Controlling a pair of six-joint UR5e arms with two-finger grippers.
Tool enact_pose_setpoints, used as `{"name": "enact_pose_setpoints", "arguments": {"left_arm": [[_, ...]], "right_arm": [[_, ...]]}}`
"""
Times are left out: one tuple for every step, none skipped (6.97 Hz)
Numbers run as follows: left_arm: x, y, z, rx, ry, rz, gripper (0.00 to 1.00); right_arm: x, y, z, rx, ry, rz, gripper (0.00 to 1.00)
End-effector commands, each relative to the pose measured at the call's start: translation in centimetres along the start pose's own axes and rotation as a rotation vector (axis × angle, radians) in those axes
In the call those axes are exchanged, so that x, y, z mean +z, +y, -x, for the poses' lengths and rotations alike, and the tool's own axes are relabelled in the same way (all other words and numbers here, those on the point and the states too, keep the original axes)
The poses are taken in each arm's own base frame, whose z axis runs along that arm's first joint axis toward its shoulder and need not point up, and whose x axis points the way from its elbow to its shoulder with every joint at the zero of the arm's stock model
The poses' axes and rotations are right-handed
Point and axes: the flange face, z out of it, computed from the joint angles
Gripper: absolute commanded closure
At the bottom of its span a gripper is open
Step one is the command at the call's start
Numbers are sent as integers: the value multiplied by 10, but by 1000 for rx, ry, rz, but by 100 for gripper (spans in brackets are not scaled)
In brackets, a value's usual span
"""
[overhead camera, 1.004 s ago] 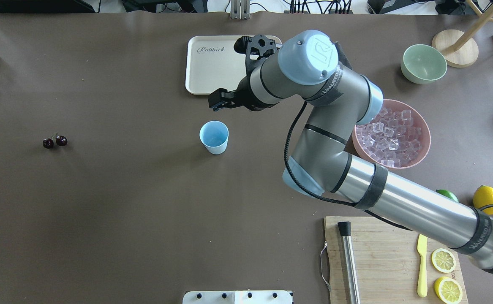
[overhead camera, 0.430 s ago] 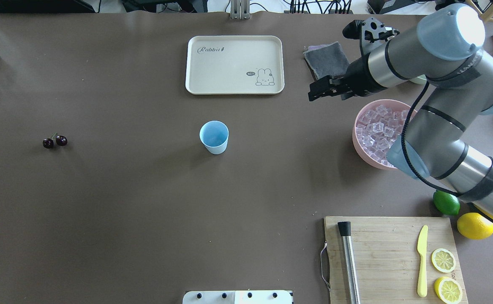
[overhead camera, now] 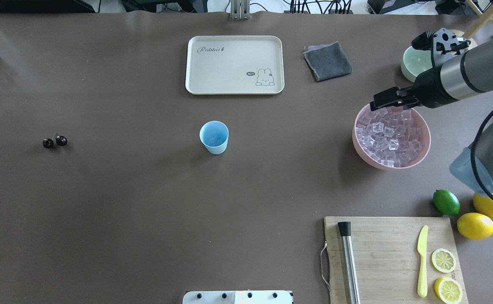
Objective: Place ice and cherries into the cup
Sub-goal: 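Move the right gripper back over the pink bowl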
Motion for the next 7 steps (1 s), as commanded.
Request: {"name": "enact_pose_setpoints", "arguments": {"left_arm": [[1, 3, 2, 4, 0, -7, 2], [1, 3, 2, 5, 0, -8, 2], [2, 3, 3, 4, -2, -5, 2], [3, 4, 4, 4, -2, -3, 2], [4, 4, 4, 3, -2, -2, 2], [5, 4, 5, 1, -3, 0, 2], [5, 4, 6, -1, -3, 1, 2]], "right_arm": [[4, 23, -50, 37, 90, 3, 1], [8, 31, -61, 41, 123, -4, 1], [13, 34, -56, 39, 129, -3, 1], [30, 41, -38, 4, 145, -8, 1], [43, 42, -20, -16, 178, -8, 7], [45, 36, -8, -13, 192, 3, 11], [55, 46, -10, -21, 211, 22, 21]]}}
